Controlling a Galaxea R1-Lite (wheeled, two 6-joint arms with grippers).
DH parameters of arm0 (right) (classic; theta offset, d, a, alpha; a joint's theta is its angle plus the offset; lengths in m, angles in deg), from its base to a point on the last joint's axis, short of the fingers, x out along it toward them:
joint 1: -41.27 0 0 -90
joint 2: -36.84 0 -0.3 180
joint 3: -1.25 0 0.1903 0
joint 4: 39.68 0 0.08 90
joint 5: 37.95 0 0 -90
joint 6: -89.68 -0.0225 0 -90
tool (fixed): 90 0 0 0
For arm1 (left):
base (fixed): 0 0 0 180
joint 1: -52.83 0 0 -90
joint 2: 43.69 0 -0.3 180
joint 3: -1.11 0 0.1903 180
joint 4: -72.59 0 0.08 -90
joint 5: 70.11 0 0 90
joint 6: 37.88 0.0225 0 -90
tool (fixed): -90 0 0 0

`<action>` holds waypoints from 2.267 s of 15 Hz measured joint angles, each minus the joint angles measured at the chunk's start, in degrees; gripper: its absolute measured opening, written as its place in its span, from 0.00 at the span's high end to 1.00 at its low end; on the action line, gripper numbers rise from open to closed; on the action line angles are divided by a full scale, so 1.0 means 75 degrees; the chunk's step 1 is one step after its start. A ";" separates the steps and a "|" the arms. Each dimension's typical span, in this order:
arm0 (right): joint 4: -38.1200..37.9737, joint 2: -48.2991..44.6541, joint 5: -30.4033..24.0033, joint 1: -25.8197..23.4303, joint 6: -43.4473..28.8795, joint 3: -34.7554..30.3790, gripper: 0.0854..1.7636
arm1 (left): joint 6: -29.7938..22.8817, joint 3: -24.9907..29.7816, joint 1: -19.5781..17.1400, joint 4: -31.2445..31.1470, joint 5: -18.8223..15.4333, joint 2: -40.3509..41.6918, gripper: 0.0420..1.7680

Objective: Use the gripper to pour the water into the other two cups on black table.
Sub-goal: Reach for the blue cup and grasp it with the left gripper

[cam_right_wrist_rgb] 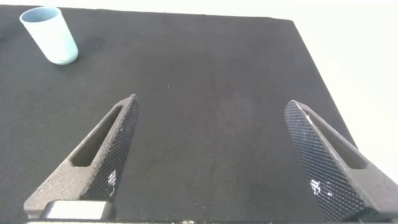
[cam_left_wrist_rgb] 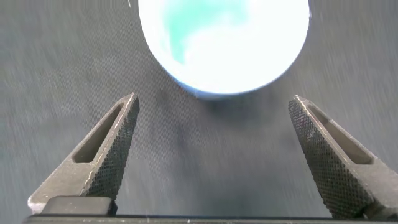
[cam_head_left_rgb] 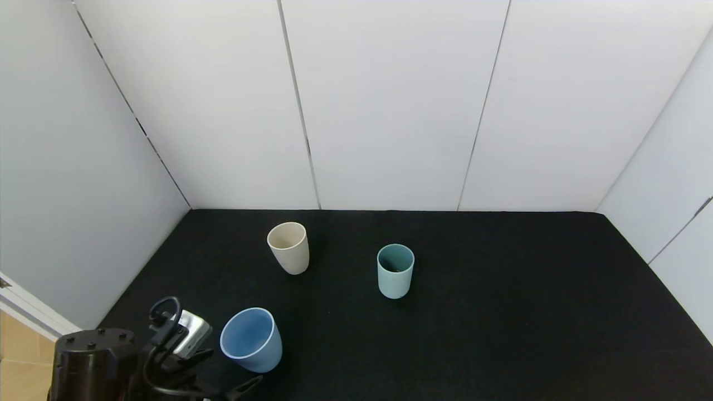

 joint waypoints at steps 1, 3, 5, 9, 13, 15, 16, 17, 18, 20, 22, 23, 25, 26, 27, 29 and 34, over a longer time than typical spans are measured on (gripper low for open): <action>0.0000 0.0000 -0.0003 0.0000 0.0000 0.0000 0.03 | 0.0000 0.0049 -0.0002 0.0519 -0.0003 -0.0301 0.03; 0.0000 0.0000 0.0000 0.0000 0.0000 0.0000 0.03 | -0.0044 0.0125 -0.0026 0.0988 -0.0041 -0.0741 0.03; 0.0000 0.0000 -0.0003 0.0000 0.0000 0.0000 0.03 | -0.0143 0.0145 -0.0049 0.1102 -0.0119 -0.0896 0.03; -0.0003 0.0000 0.0000 0.0000 0.0000 0.0000 0.03 | -0.0231 0.0154 -0.0049 0.1624 -0.0268 -0.1096 0.03; 0.0000 0.0000 0.0000 0.0000 -0.0003 0.0000 0.03 | -0.0275 0.0154 -0.0049 0.2430 -0.0276 -0.1430 0.03; 0.0000 0.0000 -0.0003 0.0000 0.0000 -0.0003 0.03 | -0.0275 0.0154 -0.0034 0.2697 -0.0276 -0.1624 0.03; 0.0000 0.0000 0.0000 0.0000 -0.0003 -0.0003 0.03 | -0.0271 0.0154 -0.0026 0.2810 -0.0276 -0.1723 0.03; 0.0000 0.0000 0.0000 0.0000 0.0000 0.0000 0.03 | -0.0271 0.0154 -0.0020 0.2918 -0.0276 -0.1816 0.03; 0.0000 0.0000 0.0000 0.0000 0.0000 0.0000 0.03 | -0.0271 0.0154 -0.0015 0.3092 -0.0276 -0.1915 0.03; 0.0000 0.0000 0.0000 0.0000 -0.0003 0.0000 0.03 | -0.0265 0.0154 -0.0008 0.3395 -0.0294 -0.2076 0.03; 0.0000 0.0000 0.0000 0.0003 0.0000 0.0000 0.03 | -0.0254 0.0154 -0.0005 0.3529 -0.0301 -0.2189 0.03; 0.0000 0.0000 -0.0003 0.0003 0.0000 0.0000 0.03 | -0.0250 0.0154 -0.0002 0.3556 -0.0317 -0.2220 0.03; 0.0000 0.0000 -0.0003 0.0000 -0.0003 0.0000 0.03 | -0.0247 0.0154 0.0000 0.3565 -0.0361 -0.2264 0.03; 0.0000 0.0000 -0.0003 -0.0003 0.0000 0.0000 0.03 | -0.0242 0.0154 0.0000 0.3565 -0.0411 -0.2276 0.03; 0.0000 0.0000 -0.0003 -0.0003 0.0000 0.0000 0.03 | -0.0236 0.0154 0.0000 0.3576 -0.0452 -0.2285 0.03; 0.0000 0.0000 -0.0003 -0.0003 0.0000 0.0000 0.03 | -0.0236 0.0145 0.0000 0.3654 -0.0470 -0.2303 0.03; 0.0000 0.0000 -0.0003 -0.0003 0.0000 0.0000 0.03 | -0.0236 0.0154 -0.0005 0.3649 -0.0588 -0.2344 0.03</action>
